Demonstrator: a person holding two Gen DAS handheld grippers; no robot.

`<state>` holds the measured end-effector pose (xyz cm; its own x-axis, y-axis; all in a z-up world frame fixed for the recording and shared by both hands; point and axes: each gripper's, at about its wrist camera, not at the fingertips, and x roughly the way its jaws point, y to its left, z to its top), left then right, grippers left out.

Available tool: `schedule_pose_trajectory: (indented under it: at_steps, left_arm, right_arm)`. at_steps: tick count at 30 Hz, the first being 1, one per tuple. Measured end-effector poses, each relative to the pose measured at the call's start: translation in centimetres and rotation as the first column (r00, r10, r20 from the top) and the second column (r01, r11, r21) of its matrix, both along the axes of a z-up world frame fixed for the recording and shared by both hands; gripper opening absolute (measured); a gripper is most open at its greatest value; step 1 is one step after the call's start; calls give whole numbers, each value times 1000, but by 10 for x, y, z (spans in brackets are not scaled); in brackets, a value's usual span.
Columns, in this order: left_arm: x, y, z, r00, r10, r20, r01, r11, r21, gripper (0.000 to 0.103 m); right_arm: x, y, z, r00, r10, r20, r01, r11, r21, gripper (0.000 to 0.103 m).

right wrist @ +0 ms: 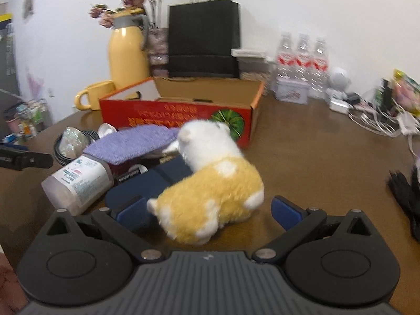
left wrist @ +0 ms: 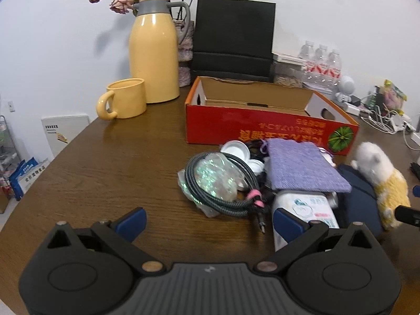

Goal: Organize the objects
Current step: 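Grasp the plush alpaca with the right tool while the left tool reaches the clear cable bag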

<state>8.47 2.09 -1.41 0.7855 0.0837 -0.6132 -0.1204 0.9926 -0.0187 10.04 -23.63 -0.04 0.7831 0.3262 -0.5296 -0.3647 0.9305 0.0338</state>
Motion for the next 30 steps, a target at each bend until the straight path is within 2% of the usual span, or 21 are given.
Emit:
schedule_pose_trajectory:
  at_steps: [3,7,9,12,13,14,16,22,30]
  left_arm:
    - [11,4,0,999,36,3,-36,999,3,103]
    - [25,10,-1,997,73,-5,-73,997,-4,97]
    - [33,10,-4,996,86,-30,-87,996,-4,86]
    - [43,15,-10,992,96,-81,-101,993,-65,59]
    - [45,18,-12,991,95,-98,-104,990,-97,40]
    - [45,20,-14,990,92,-105,-105,986,-128,33]
    - [41,22,-14,989,113,-95,-126,981,-148,27]
    - [23,31,-8,989,113,-90,-126,981,-149,20]
    - [11,64,-4,985,87,-146,-107,985,-135,21]
  right_arm:
    - [13,-6,1,997,78,1,-78,997,-1,103]
    - [33,-15,-1,984,175,-13,-175,984,25,103]
    - [40,-18,-6,977,209,-36,-207,977,51,103]
    - [44,-14,-10,972,231,-43,-229,972,55,103]
    - [44,-13,-10,972,231,-39,-229,972,55,103]
    - [43,-13,-11,972,230,-36,-228,972,57,103]
    - [43,-14,-11,974,224,-36,-222,973,60,103]
    - [39,-9,-14,984,177,-34,-176,983,48,103]
    - [23,-2,-13,996,62,-57,-59,996,67,102]
